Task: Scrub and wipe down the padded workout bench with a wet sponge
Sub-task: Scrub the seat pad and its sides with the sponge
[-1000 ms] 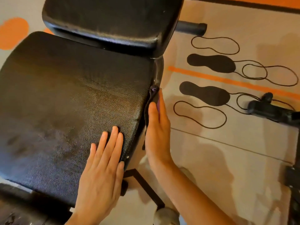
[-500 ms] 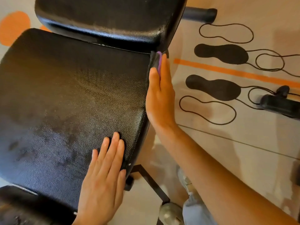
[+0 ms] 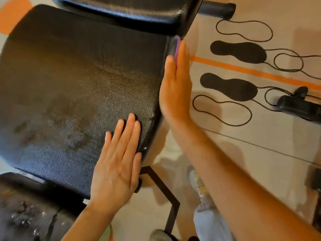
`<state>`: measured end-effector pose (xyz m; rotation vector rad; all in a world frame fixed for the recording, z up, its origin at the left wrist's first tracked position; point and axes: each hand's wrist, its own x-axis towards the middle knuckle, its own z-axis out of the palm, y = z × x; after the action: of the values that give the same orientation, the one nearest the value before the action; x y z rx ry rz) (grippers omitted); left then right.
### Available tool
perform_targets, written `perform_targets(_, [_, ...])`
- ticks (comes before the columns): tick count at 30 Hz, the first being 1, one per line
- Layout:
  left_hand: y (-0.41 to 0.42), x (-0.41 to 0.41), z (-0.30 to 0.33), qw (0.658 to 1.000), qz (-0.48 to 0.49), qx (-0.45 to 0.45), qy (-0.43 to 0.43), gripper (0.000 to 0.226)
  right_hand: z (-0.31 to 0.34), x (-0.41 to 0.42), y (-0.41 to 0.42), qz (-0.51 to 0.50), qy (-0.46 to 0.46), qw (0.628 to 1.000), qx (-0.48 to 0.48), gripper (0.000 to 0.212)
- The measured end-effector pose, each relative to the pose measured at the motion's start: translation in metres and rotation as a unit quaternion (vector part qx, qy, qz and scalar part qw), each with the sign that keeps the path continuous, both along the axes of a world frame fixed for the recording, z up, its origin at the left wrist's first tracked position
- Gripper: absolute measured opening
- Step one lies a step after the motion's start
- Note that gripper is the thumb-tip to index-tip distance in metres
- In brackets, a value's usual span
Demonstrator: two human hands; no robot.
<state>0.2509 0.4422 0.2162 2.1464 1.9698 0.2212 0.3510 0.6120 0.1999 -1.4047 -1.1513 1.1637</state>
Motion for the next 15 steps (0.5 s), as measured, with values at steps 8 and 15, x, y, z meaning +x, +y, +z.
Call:
perform_targets(8, [0.001,-0.003,0.0,1.0,-0.011,-0.004,0.008,0.057,-0.006,0.004,-0.023,0.012,0.004,1.0,-0.017,0.05])
perform_targets(15, [-0.032,-0.033,0.012,0.999,0.003,0.005,-0.033,0.057,-0.004,-0.009,-0.111,0.014,0.067,0.998,0.015,0.052])
